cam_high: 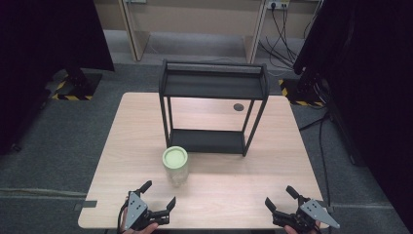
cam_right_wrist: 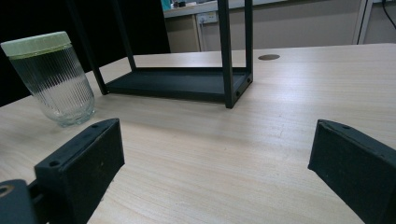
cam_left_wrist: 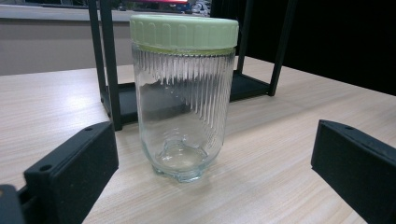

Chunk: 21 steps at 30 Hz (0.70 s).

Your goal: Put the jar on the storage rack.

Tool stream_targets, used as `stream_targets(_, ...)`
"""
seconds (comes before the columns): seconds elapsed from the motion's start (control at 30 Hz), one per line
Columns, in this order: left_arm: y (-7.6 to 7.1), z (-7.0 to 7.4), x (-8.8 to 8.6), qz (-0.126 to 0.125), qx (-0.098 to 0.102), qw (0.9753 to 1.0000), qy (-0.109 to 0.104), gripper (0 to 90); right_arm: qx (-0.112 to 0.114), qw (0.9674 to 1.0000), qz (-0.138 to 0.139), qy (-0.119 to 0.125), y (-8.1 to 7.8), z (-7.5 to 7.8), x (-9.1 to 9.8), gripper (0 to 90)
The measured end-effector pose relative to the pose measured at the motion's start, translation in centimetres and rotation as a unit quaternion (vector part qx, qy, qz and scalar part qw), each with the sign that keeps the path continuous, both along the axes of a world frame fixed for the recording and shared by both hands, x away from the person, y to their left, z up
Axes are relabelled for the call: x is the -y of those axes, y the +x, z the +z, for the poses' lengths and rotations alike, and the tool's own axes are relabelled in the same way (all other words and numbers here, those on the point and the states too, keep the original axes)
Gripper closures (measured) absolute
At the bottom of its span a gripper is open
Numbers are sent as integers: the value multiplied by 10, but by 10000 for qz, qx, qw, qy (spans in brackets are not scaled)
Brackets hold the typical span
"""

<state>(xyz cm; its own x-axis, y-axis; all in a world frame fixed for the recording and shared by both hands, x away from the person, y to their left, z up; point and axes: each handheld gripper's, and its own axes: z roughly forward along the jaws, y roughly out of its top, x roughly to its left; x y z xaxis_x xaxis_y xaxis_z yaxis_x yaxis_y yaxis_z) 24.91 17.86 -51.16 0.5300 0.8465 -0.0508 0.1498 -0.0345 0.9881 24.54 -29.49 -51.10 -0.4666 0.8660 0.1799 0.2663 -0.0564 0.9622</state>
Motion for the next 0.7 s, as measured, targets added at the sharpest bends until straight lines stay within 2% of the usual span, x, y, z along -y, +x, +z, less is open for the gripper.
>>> stream_targets(0.7,1,-1,0,26,-40,10000,-8,1,2,10000,1,-10,0,0,0,33)
